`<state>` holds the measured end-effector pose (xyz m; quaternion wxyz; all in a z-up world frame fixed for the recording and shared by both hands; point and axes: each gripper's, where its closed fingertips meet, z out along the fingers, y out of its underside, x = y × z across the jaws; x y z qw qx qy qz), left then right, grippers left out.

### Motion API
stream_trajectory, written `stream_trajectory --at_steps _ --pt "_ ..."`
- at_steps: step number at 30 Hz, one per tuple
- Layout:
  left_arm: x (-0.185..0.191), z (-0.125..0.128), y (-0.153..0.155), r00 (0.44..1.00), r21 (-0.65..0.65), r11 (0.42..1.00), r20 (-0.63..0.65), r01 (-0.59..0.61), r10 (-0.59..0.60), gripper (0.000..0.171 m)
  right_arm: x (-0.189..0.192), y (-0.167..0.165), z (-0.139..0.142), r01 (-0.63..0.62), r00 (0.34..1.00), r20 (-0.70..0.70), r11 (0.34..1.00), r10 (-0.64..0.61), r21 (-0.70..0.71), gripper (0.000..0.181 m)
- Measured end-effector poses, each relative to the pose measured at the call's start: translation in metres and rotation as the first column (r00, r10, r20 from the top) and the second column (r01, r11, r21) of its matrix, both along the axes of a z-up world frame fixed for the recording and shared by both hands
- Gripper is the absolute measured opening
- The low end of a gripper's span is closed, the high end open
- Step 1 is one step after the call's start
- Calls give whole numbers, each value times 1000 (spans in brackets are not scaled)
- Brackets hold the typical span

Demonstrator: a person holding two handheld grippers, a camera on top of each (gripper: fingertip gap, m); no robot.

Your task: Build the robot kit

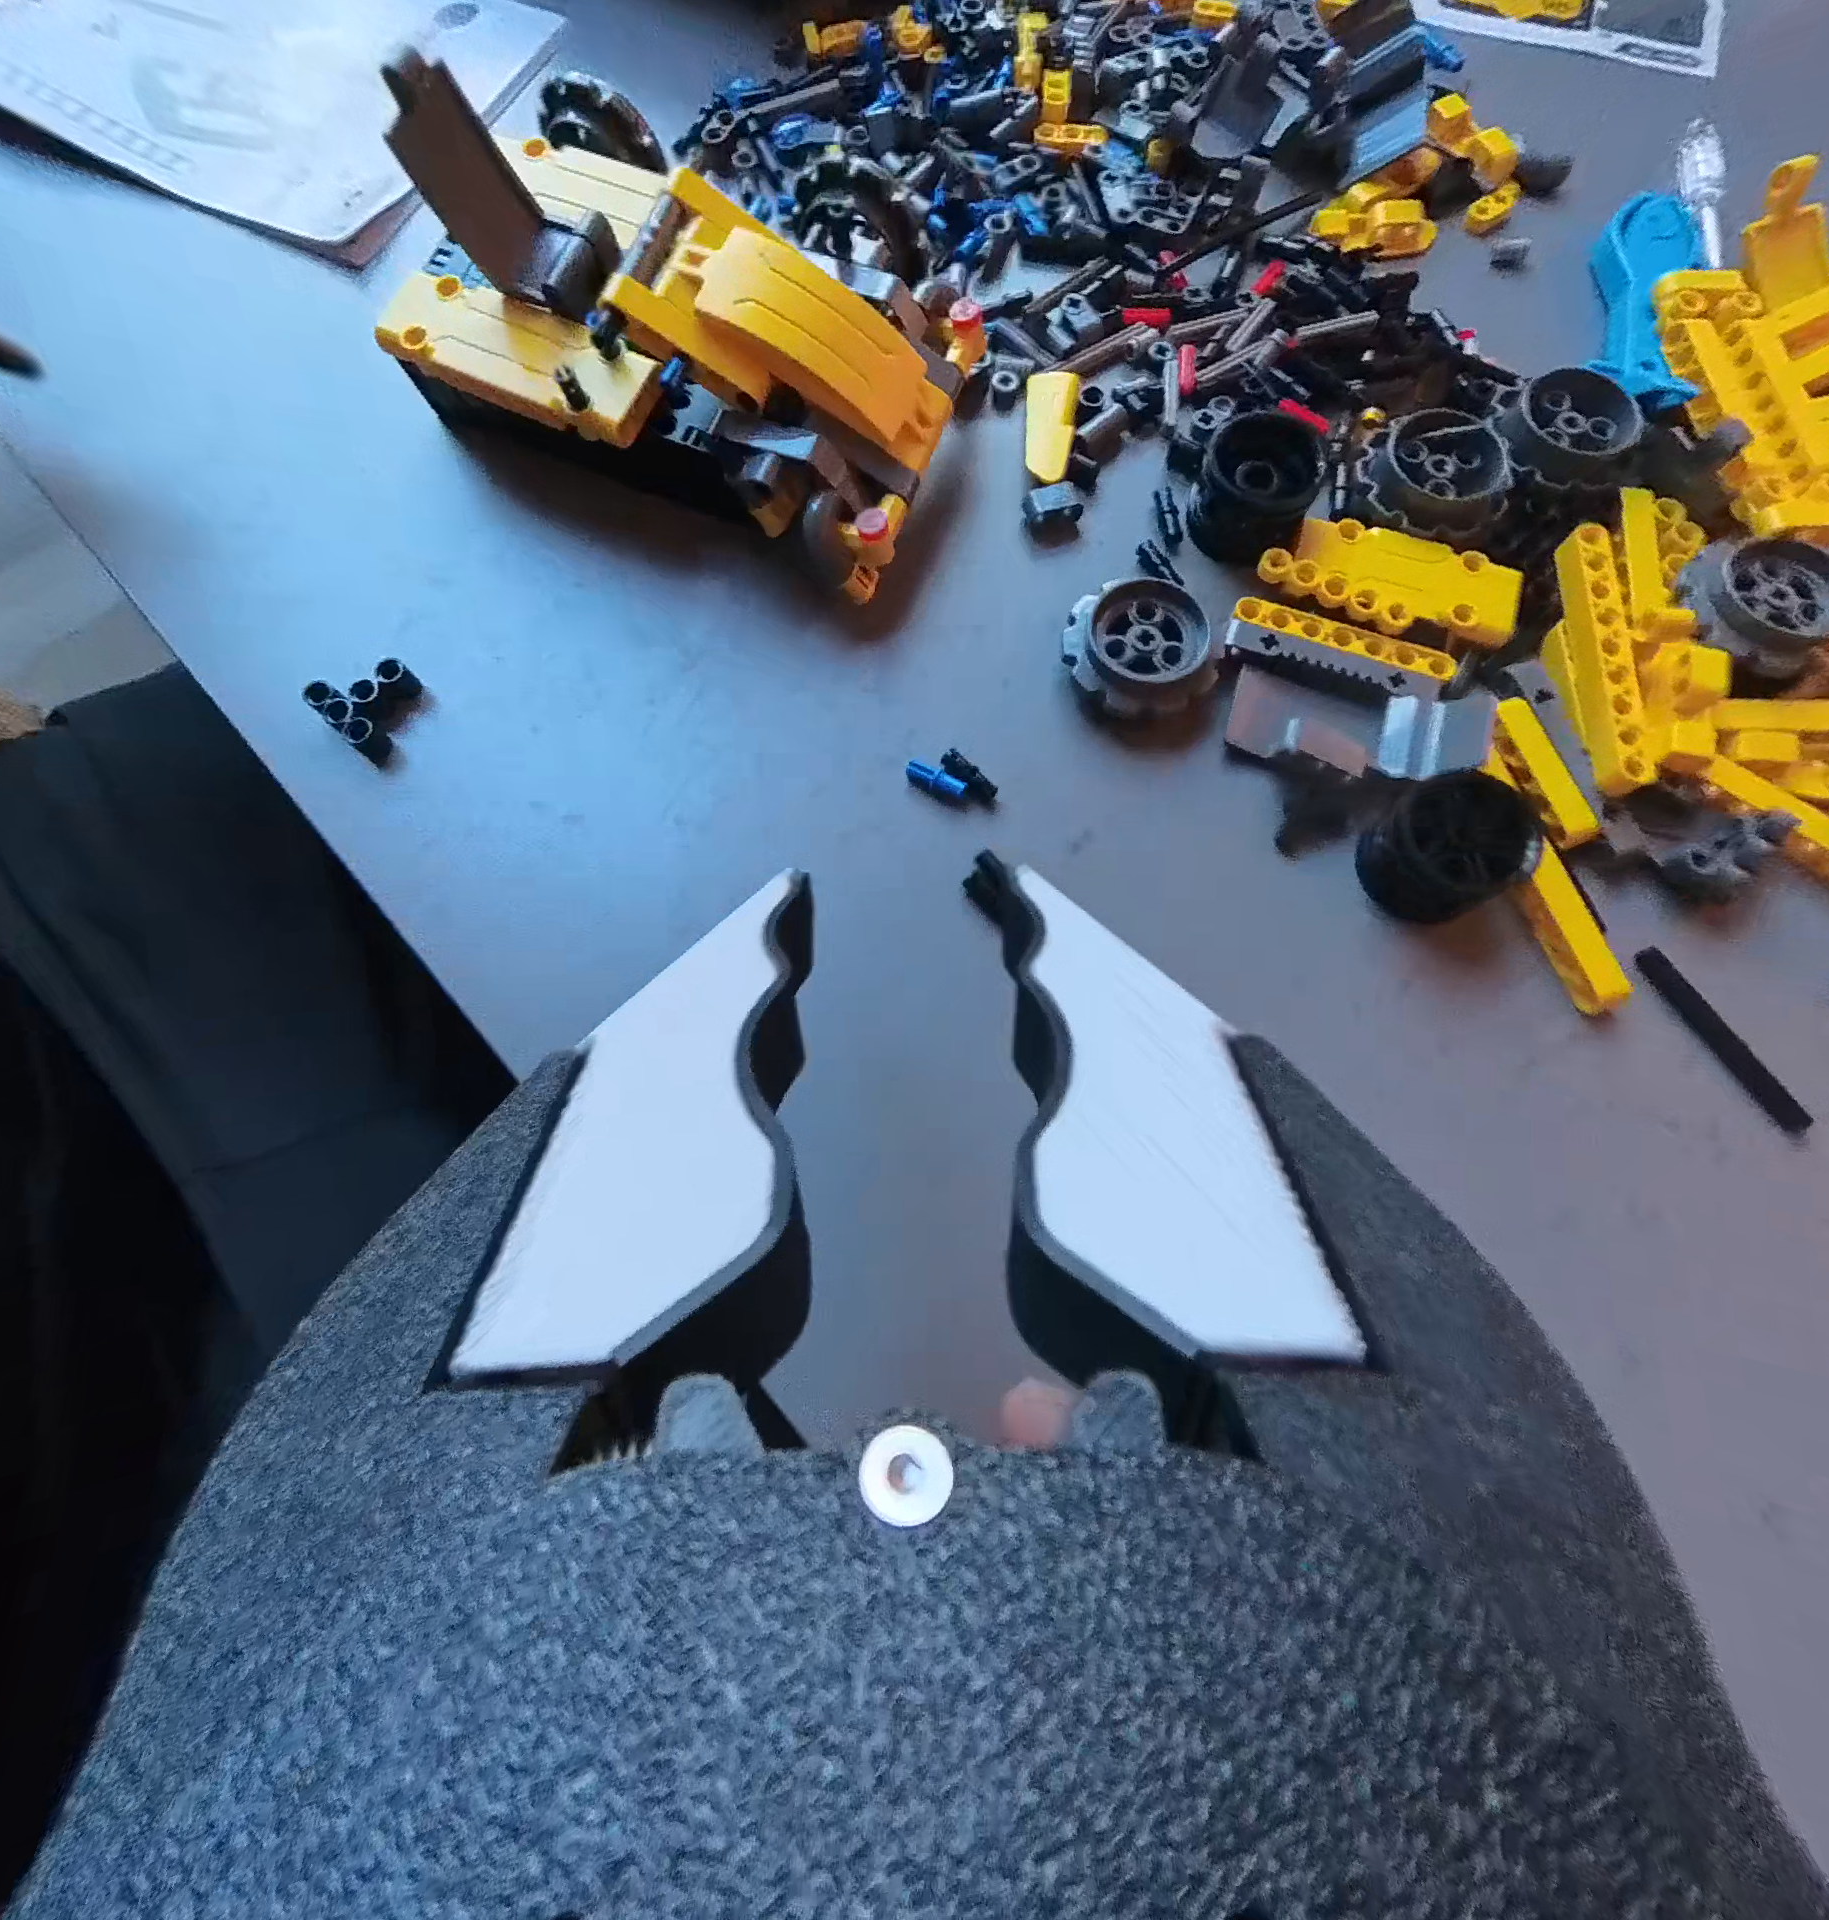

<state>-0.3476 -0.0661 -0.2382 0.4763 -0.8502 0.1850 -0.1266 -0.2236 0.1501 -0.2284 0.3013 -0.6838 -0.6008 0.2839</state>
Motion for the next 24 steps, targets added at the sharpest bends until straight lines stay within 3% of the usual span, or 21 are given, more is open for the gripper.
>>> stream_trajectory --at_steps 4,8,11,14,17,24 --pt "16 -10 5 999 -20 999 34 40 -39 72 -21 -31 -1 -118 993 0 993 118 -21 27" --pt "20 -3 25 998 19 998 21 55 -56 59 -46 -84 -8 -279 960 -28 958 278 -65 23" --pt "25 1 39 997 28 997 40 68 -69 53 -54 -103 -13 -341 940 -10 939 341 -39 24" --pt "34 -1 49 995 5 996 53 87 -87 50 -52 -103 -10 -340 940 -10 940 340 -14 25" --pt "46 -2 63 993 -1 996 80 90 -90 46 -42 -81 -13 -276 961 28 960 275 38 23" --pt "73 -13 85 987 -85 987 89 139 -131 36 -23 -66 -18 -199 978 72 980 198 22 24"
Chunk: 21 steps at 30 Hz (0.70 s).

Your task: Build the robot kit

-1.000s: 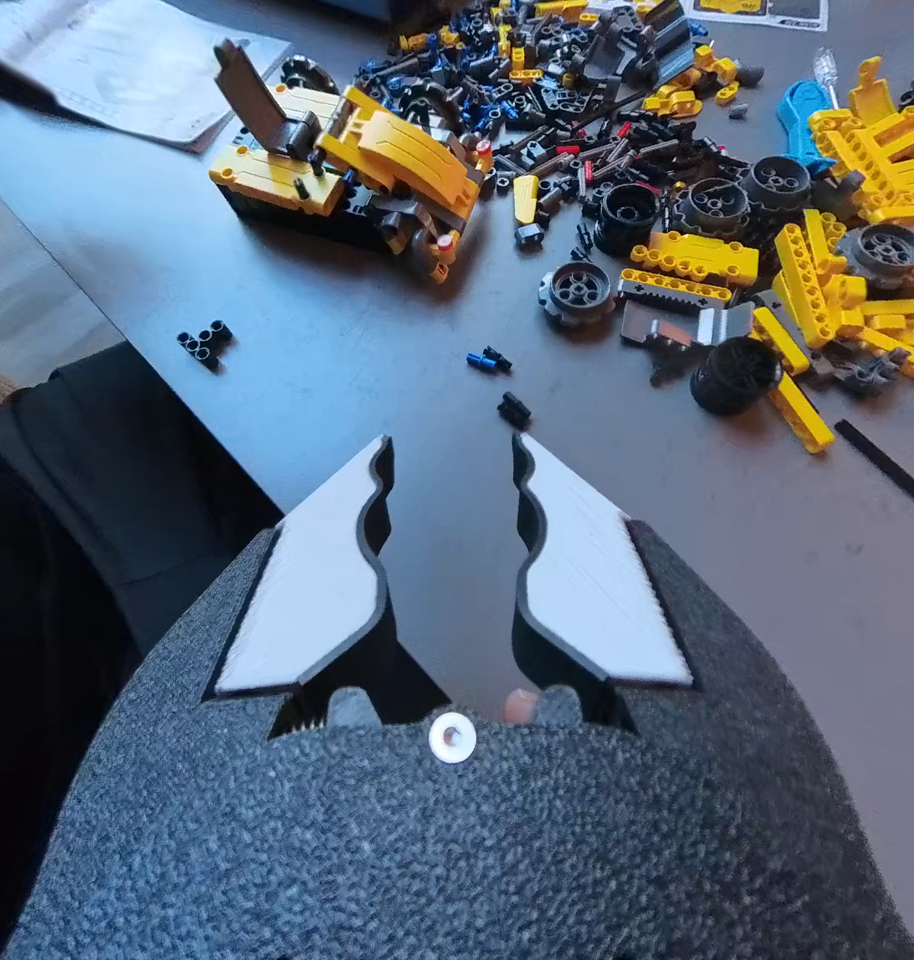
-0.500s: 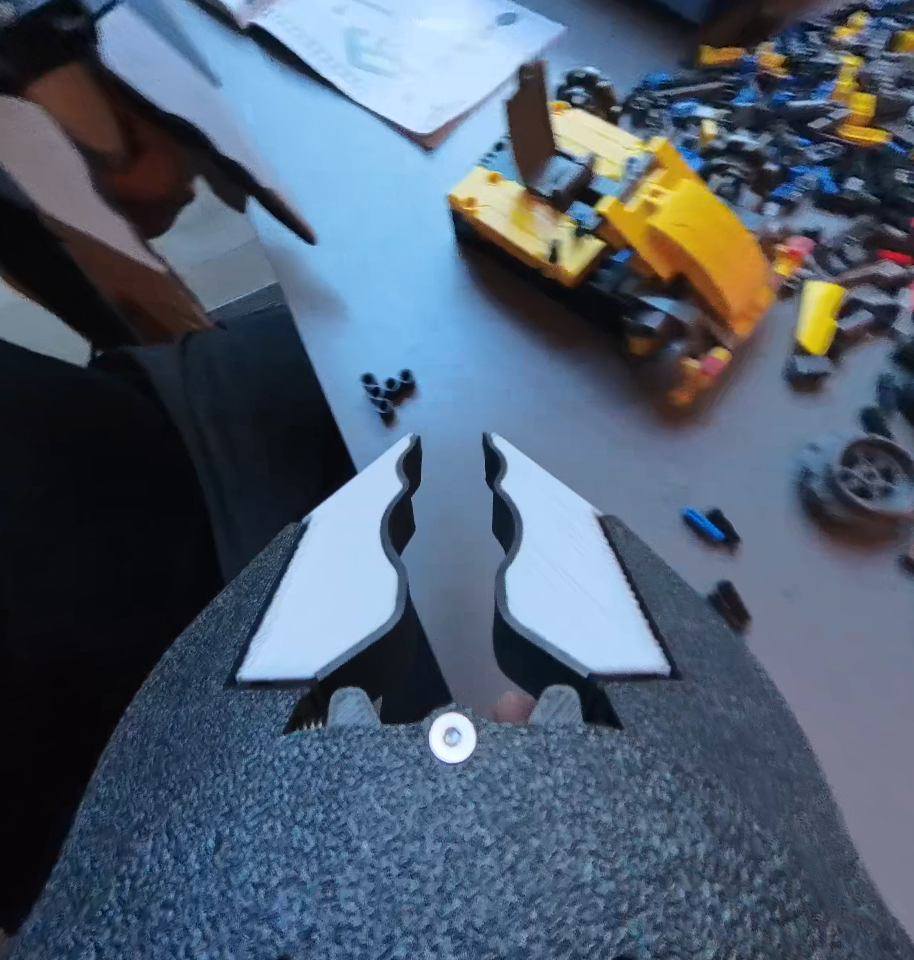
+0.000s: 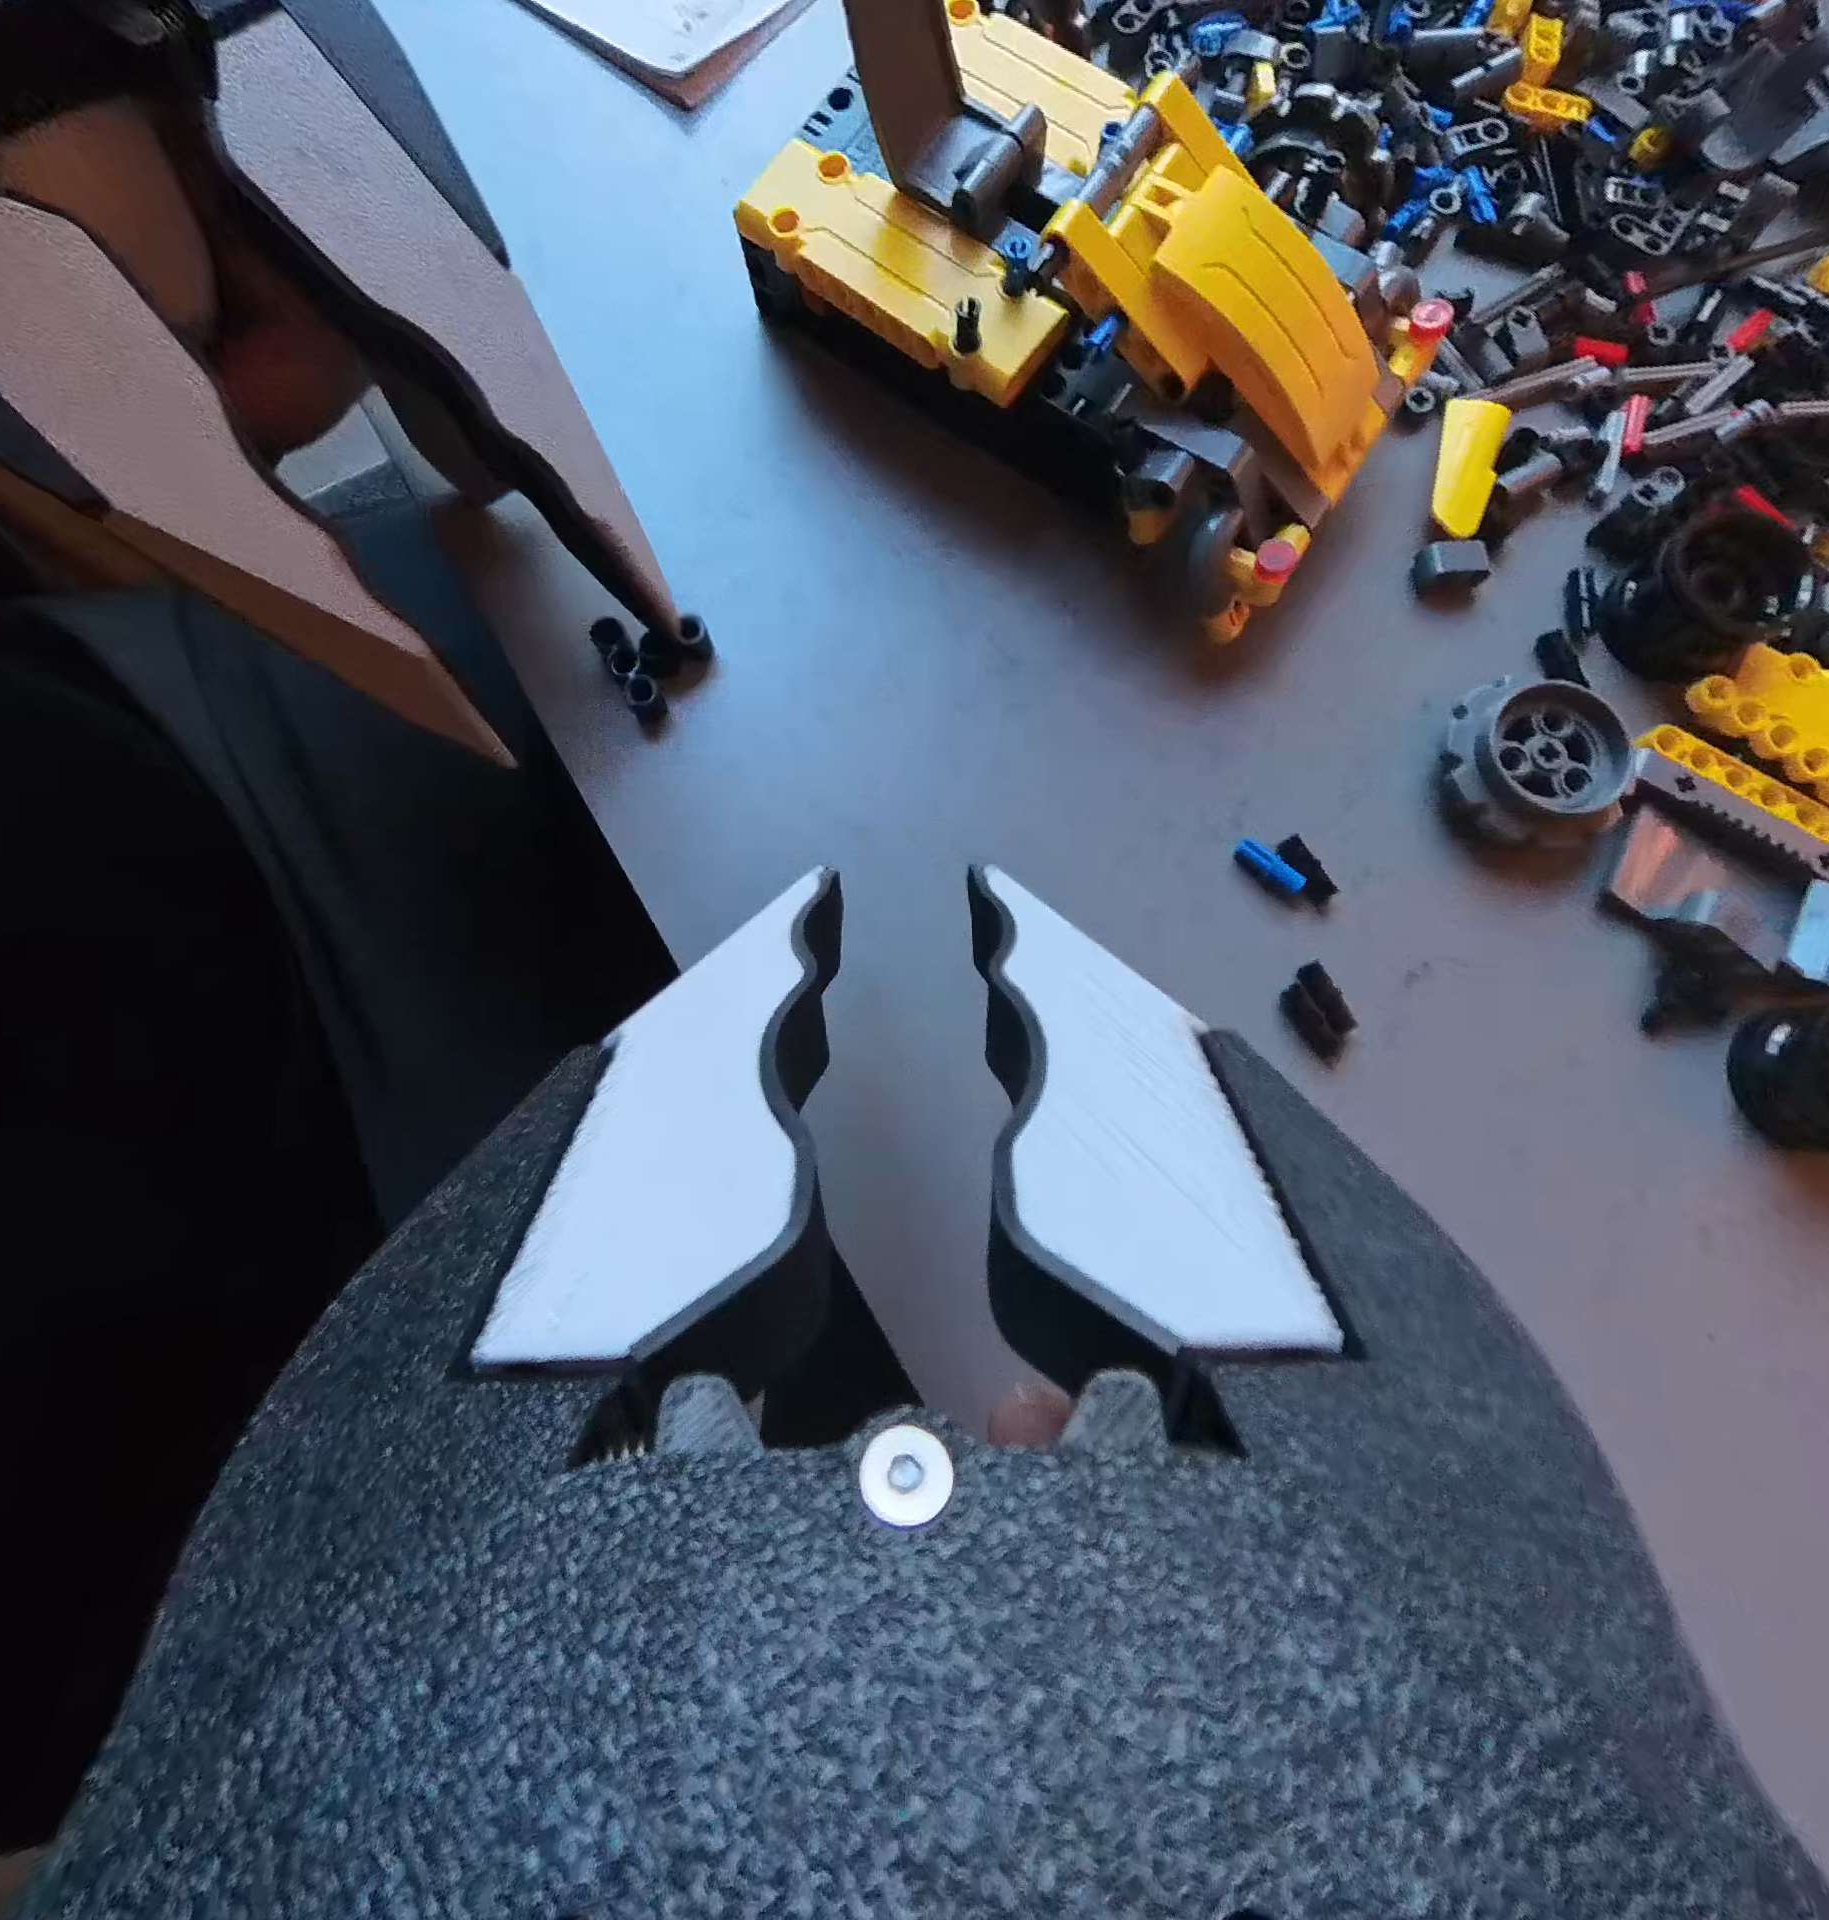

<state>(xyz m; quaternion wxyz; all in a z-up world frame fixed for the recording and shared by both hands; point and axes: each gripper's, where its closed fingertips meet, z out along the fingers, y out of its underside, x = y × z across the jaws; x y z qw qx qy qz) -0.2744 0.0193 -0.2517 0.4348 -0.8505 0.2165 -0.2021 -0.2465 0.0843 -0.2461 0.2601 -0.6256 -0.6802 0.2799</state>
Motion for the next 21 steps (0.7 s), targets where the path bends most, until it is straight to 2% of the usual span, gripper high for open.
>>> stream_trajectory --at_steps 2,4,7,13,14,15,17,19,21 --pt "6 0 10 1000 -7 1000 24 7 -6 24 1 2 -2 14 1000 -3 1000 -14 -7 24" --pt "16 -1 17 996 -89 996 84 24 -16 18 1 7 -4 30 1000 -5 999 -30 -11 24" --pt "20 -6 30 996 -161 987 84 -7 20 0 3 15 -4 48 999 -9 999 -48 -12 24" --pt "20 -5 37 995 -133 990 75 -52 62 0 8 20 2 50 998 -37 999 -50 -7 25" --pt "19 -2 38 994 -118 991 81 -63 73 10 9 23 2 58 997 -45 998 -58 -4 25" --pt "18 1 38 993 -98 993 89 -72 81 29 10 26 3 71 996 -57 997 -71 3 25" --pt "14 9 37 991 -58 995 98 -86 92 33 13 32 5 95 992 -83 995 -95 0 25" --pt "4 20 33 988 1 993 101 -121 121 45 18 39 6 125 987 -99 992 -126 -20 26" --pt "-14 30 27 980 64 982 104 -179 172 45 24 46 7 154 981 -117 987 -158 -40 27"
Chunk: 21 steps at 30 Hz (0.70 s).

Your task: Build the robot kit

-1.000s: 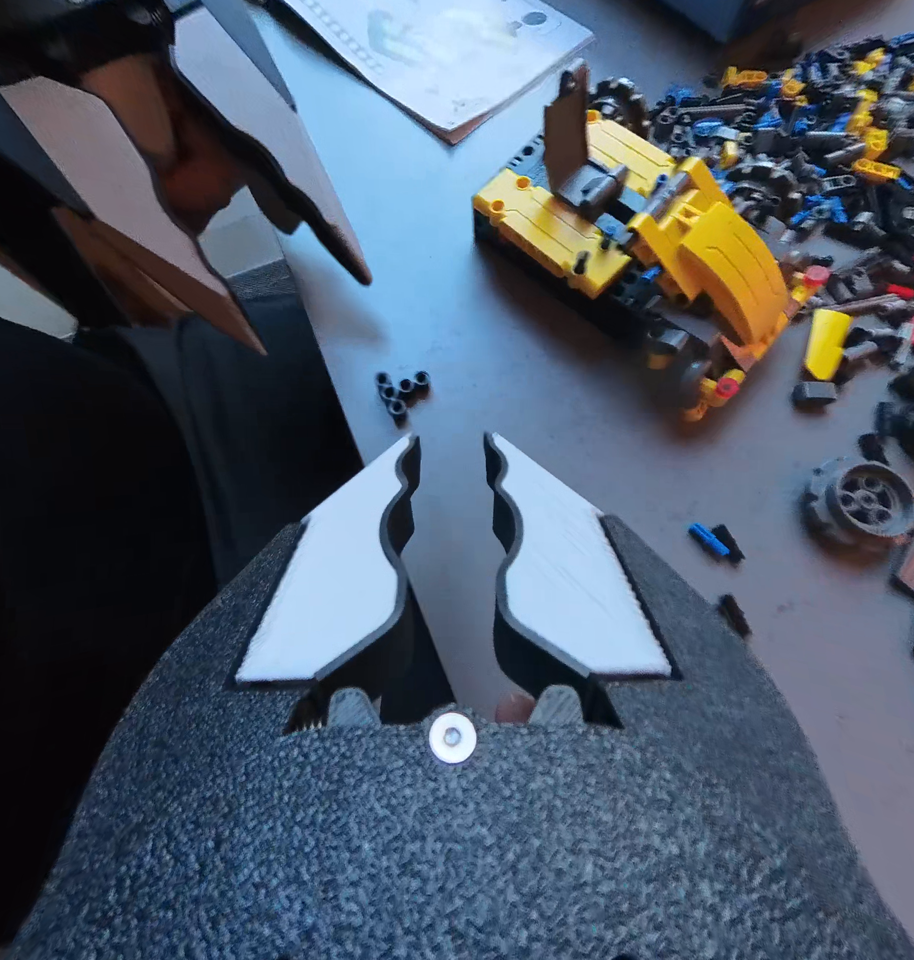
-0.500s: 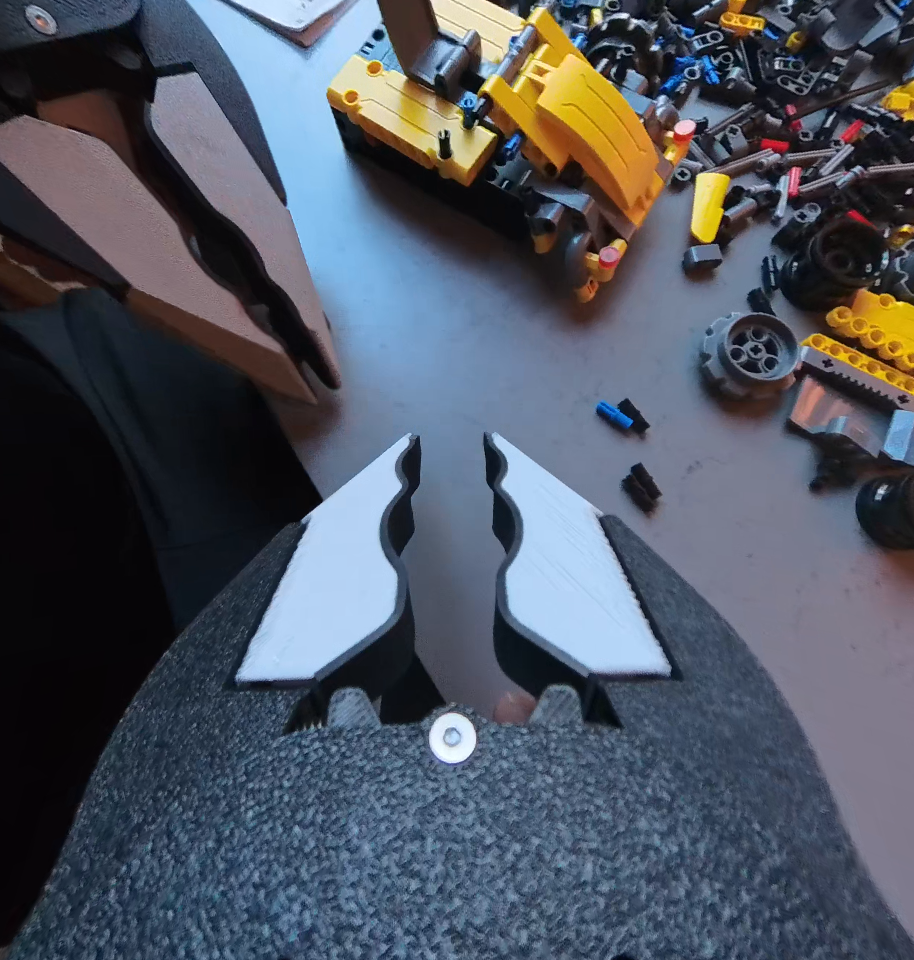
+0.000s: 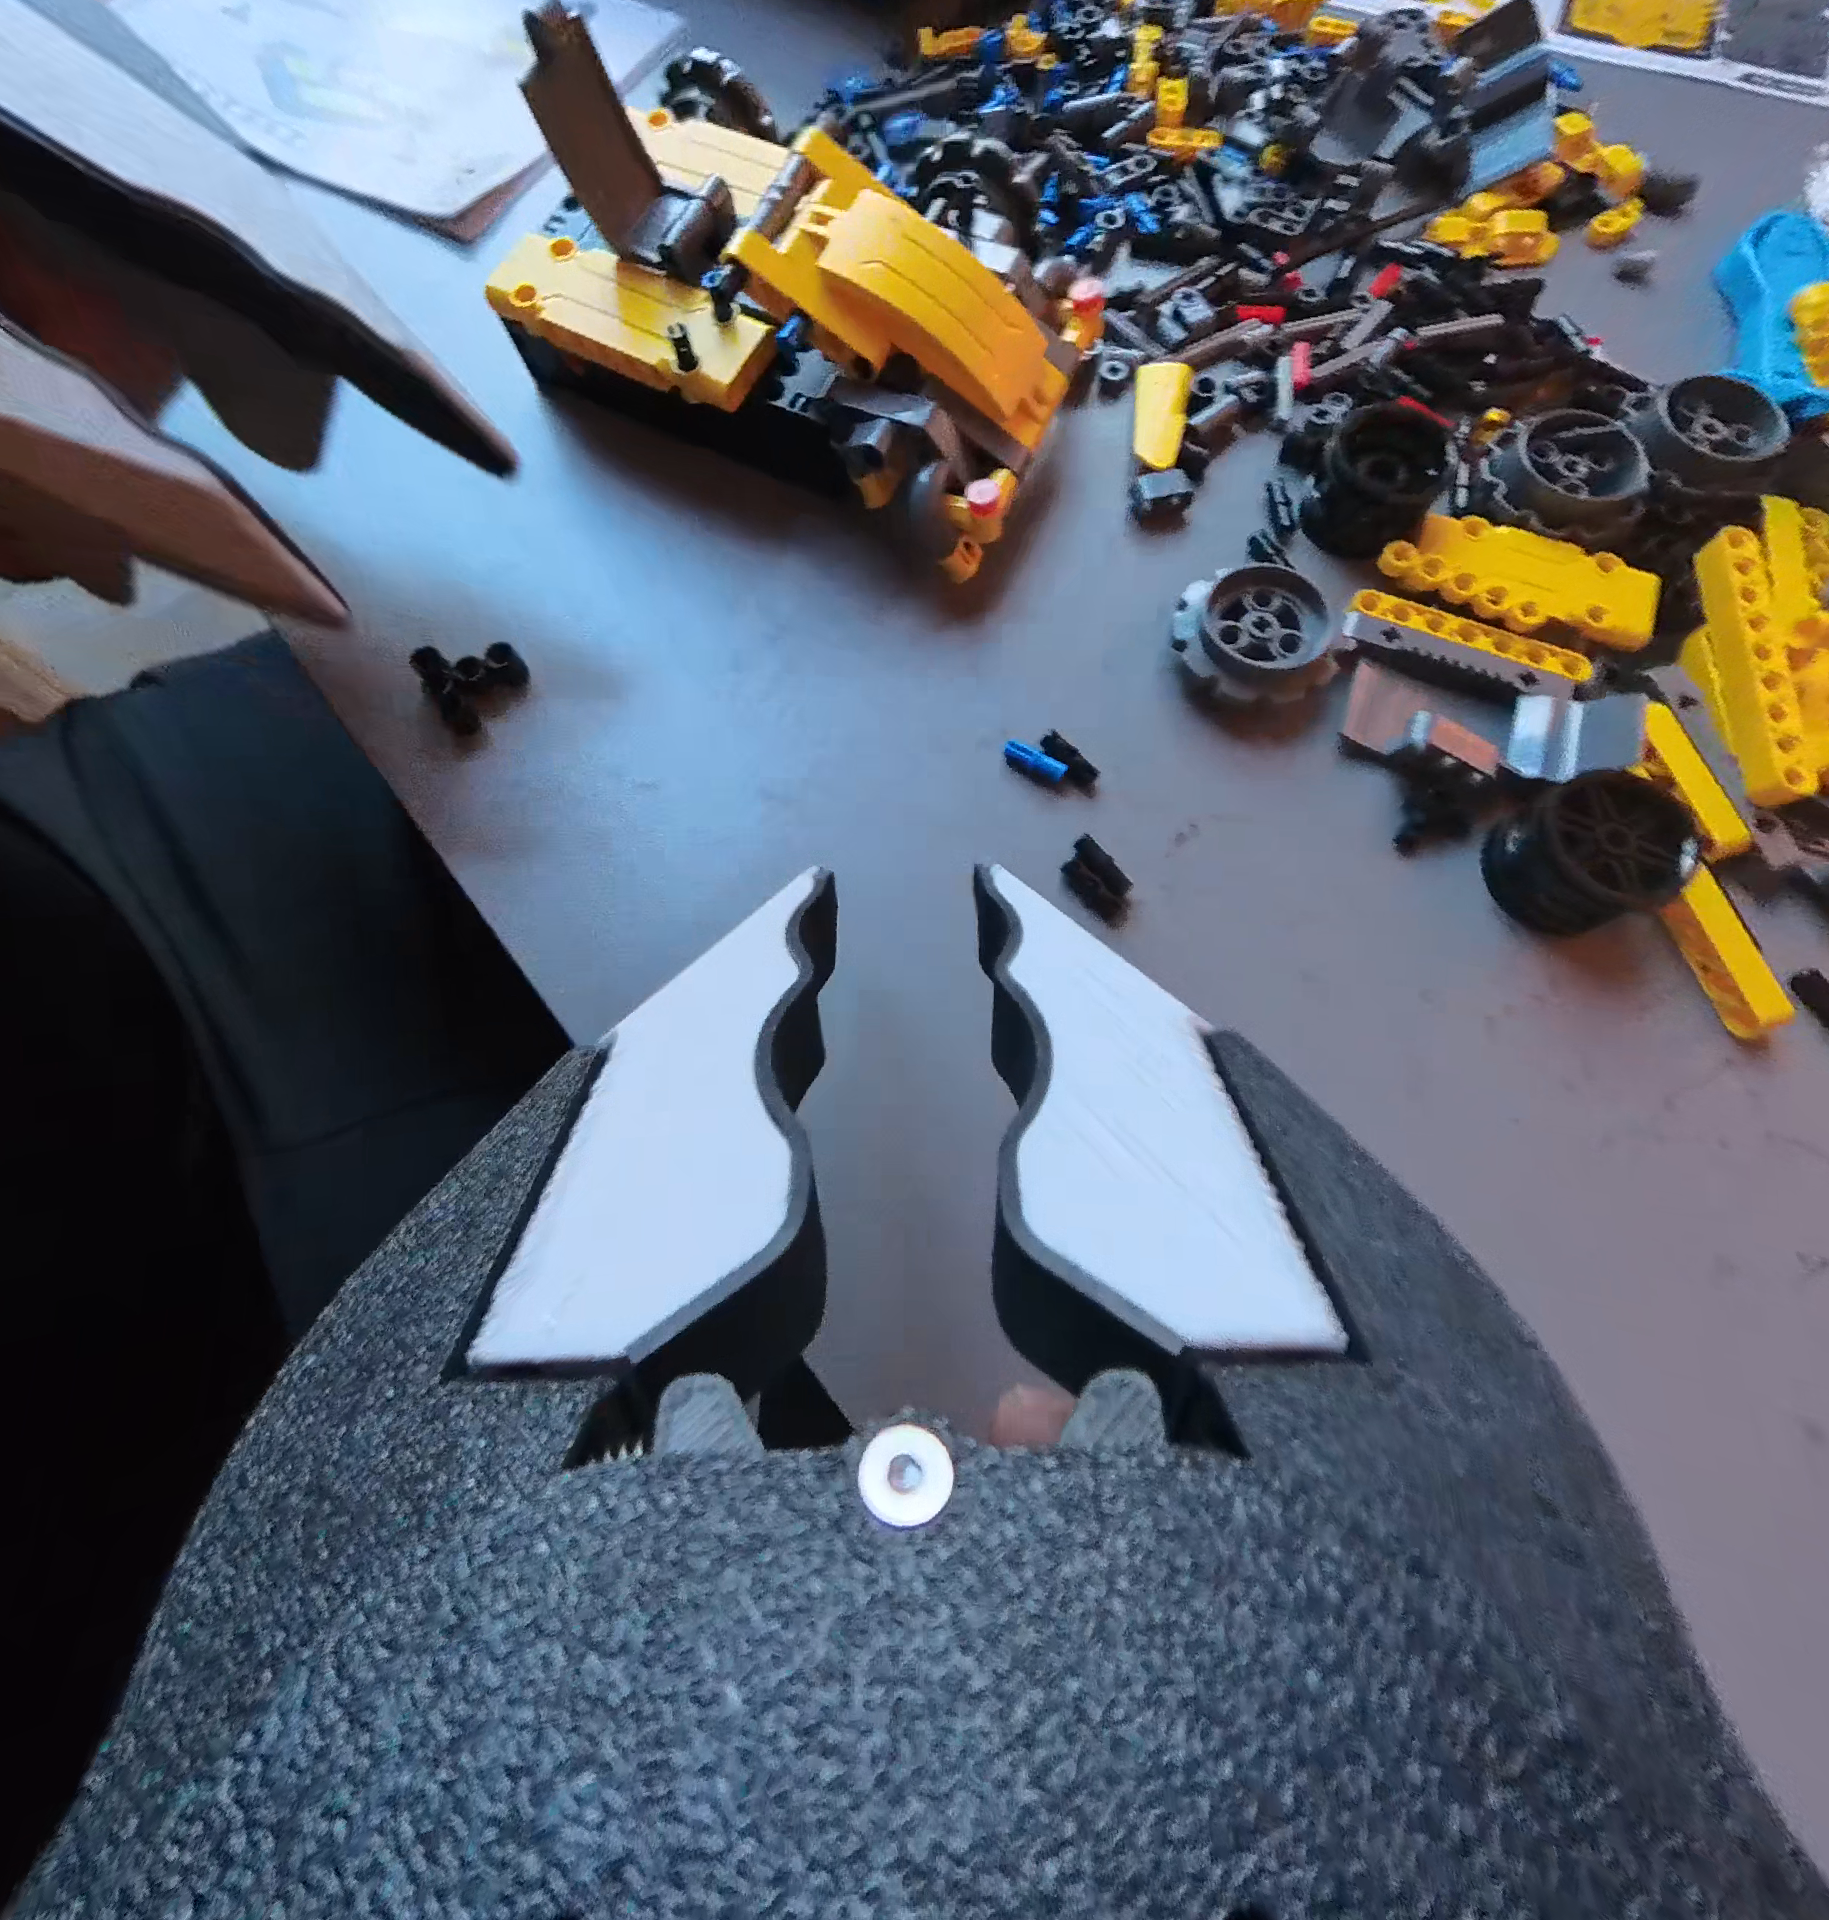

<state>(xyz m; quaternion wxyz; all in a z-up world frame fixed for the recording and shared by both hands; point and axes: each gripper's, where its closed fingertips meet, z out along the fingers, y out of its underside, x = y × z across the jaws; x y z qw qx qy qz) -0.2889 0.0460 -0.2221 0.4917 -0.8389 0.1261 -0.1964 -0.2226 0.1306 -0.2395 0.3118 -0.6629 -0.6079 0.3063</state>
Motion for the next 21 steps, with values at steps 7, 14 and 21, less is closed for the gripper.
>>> stream_trajectory --at_steps 7,14,21 --pt "-31 -12 -29 993 13 993 -42 -114 115 40 8 22 -1 80 993 -82 997 -81 -11 24" --pt "-13 -24 -29 986 -73 997 -165 -14 1 35 11 45 0 72 997 -39 997 -71 27 27" --pt "-11 -36 -23 955 -160 986 -282 45 -90 31 -9 38 -4 -137 987 92 988 131 71 27"
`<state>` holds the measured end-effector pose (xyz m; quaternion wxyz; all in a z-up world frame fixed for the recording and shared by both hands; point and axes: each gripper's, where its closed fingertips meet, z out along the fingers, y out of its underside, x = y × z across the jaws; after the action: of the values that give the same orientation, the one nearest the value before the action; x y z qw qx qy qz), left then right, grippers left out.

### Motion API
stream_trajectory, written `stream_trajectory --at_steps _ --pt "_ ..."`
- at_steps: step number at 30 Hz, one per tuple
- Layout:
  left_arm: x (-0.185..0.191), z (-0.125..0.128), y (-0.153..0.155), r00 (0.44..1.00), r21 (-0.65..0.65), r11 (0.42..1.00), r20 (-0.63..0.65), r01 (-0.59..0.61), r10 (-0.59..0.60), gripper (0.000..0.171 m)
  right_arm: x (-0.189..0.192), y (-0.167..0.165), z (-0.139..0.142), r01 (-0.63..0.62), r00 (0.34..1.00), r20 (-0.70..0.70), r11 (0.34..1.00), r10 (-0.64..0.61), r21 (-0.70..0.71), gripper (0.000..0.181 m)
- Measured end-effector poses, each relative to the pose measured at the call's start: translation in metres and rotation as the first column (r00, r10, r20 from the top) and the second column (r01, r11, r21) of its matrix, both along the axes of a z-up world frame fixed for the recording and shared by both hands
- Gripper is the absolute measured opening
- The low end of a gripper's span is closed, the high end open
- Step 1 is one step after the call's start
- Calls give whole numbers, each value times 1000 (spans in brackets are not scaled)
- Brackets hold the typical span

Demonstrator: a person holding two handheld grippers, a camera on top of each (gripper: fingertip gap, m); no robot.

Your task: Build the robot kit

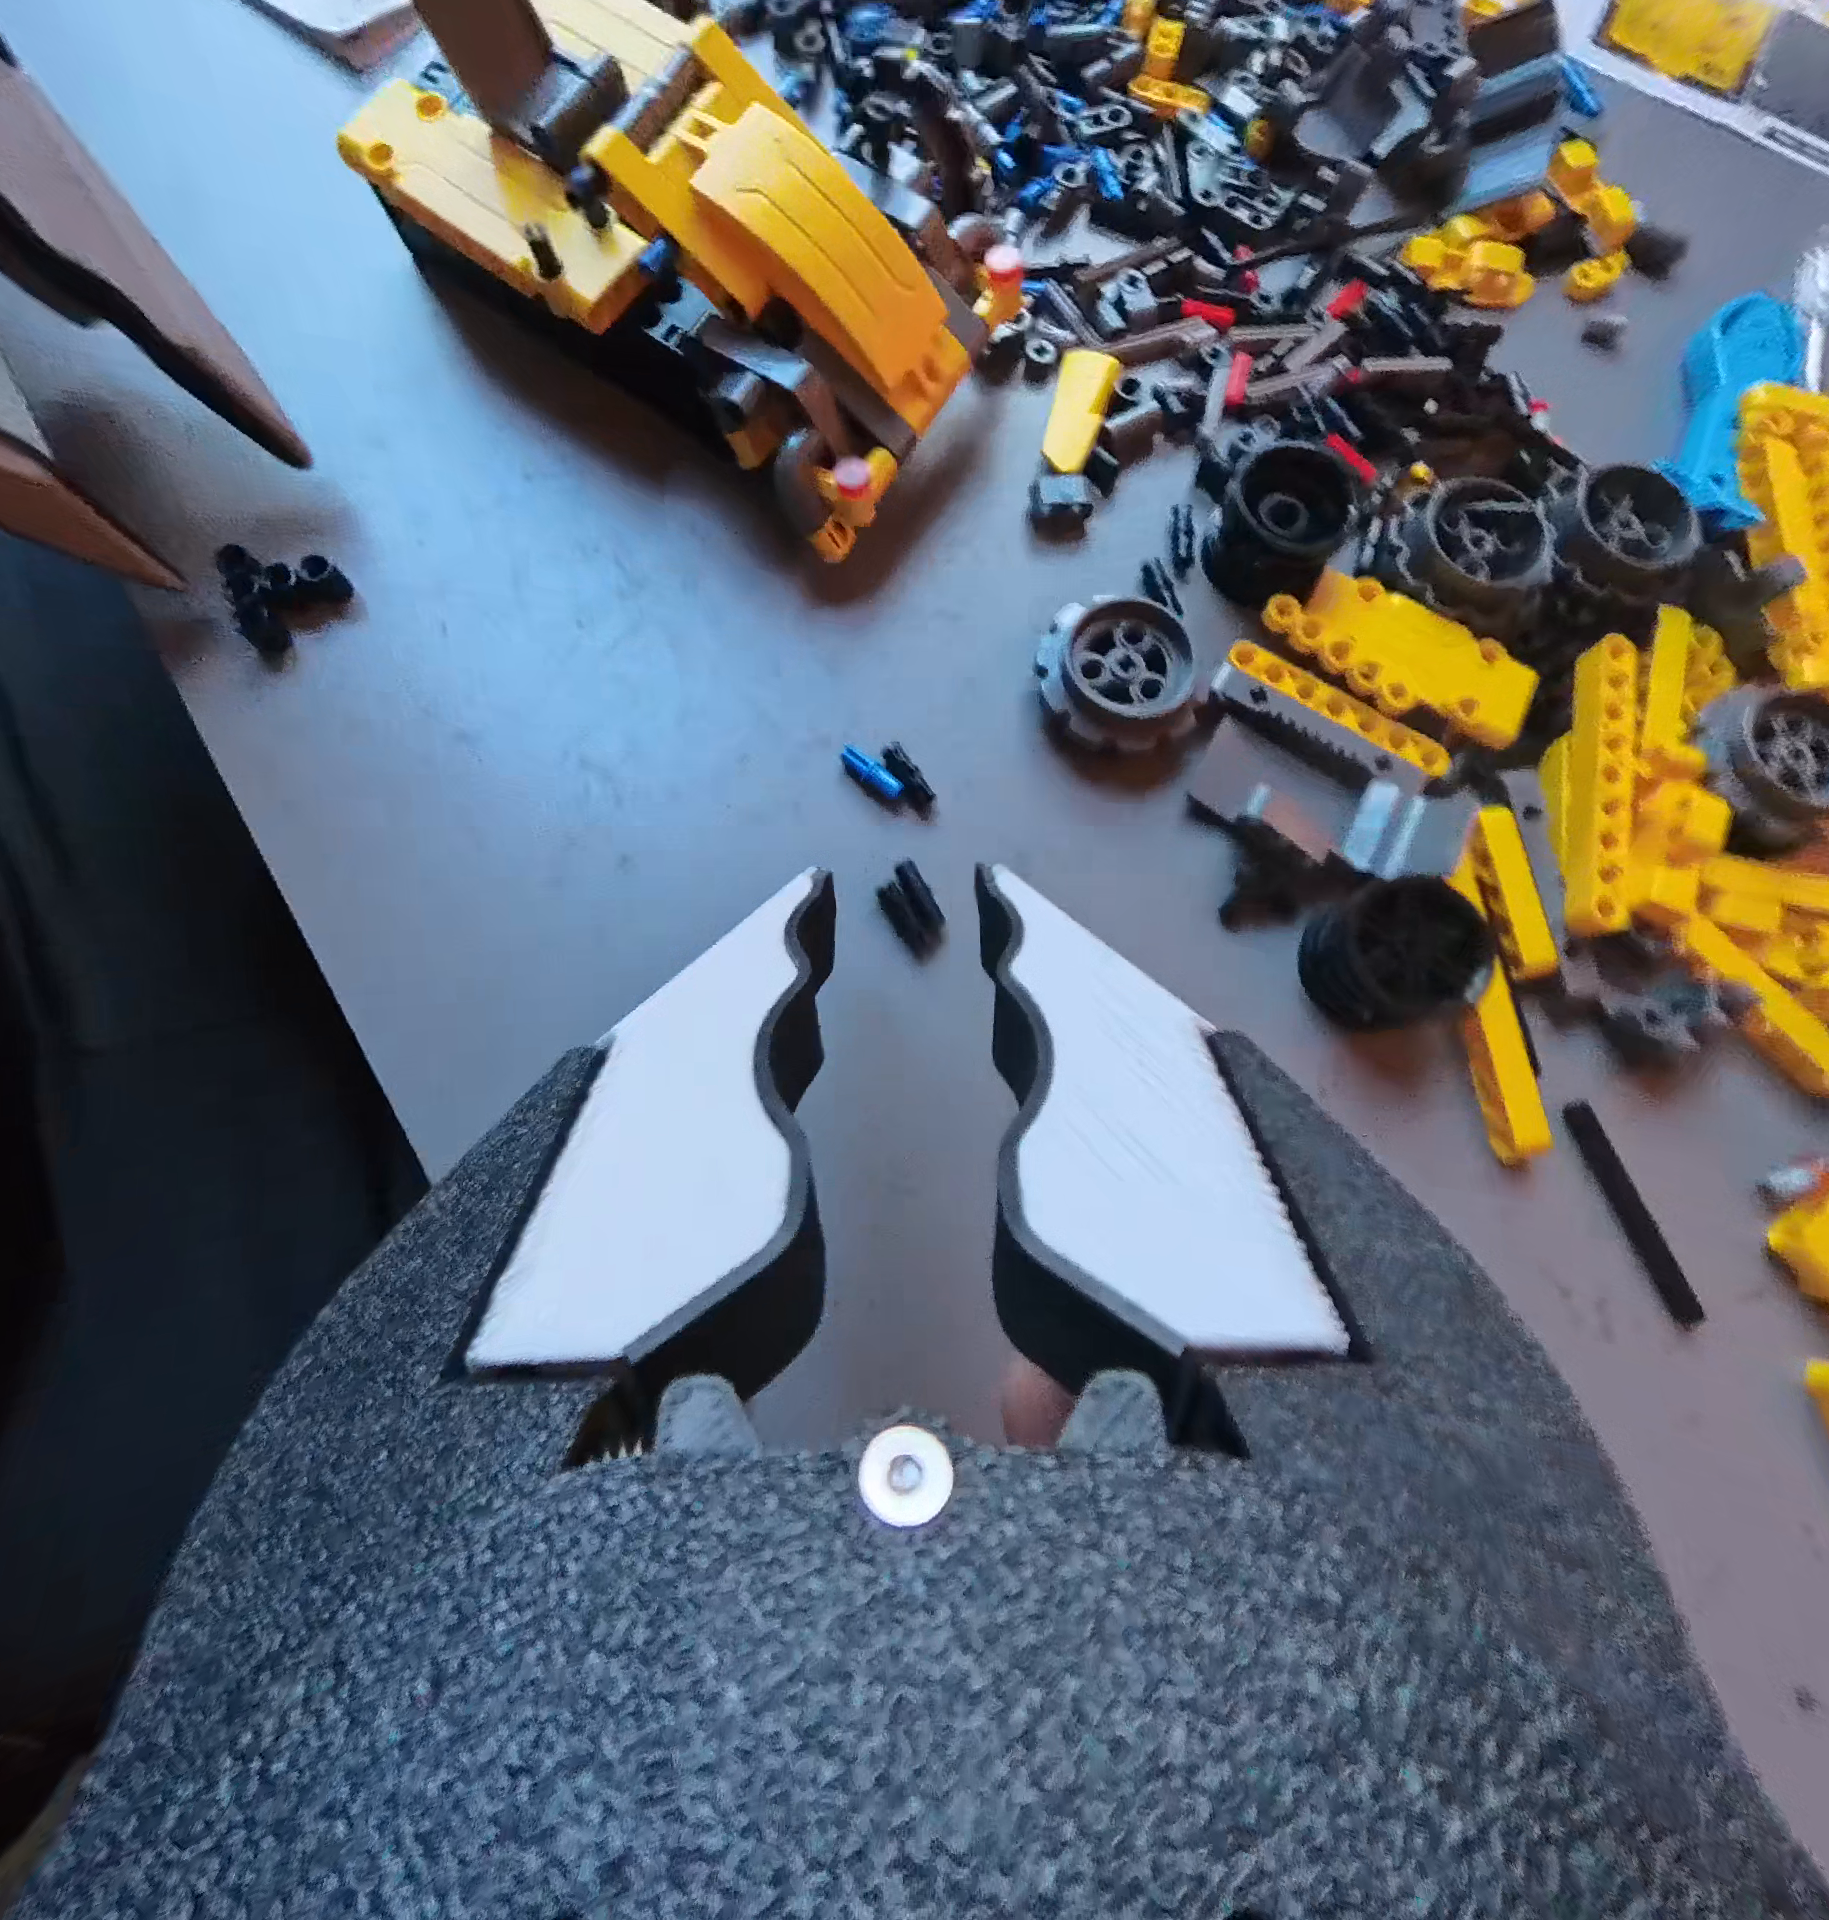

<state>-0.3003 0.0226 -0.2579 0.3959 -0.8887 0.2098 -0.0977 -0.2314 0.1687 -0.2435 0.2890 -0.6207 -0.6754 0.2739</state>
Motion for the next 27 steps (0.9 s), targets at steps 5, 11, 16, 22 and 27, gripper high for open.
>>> stream_trajectory --at_steps 5,11,16,22,27 --pt "5 -6 7 999 -26 999 -28 21 -21 27 -22 -12 -12 -117 991 75 991 112 70 26" --pt "11 -6 12 1000 -30 1000 -15 3 -3 20 -29 -16 -10 -107 993 49 992 104 65 24" --pt "15 -6 15 1000 -14 1000 -3 -8 8 19 -26 -43 2 -114 993 -22 992 115 46 23" --pt "15 -6 15 1000 9 1000 -5 4 -4 18 -29 -89 4 -171 984 -52 985 170 -10 23" --pt "11 -6 15 999 16 999 -31 42 -41 23 -35 -117 -8 -239 971 -19 967 238 -94 25"
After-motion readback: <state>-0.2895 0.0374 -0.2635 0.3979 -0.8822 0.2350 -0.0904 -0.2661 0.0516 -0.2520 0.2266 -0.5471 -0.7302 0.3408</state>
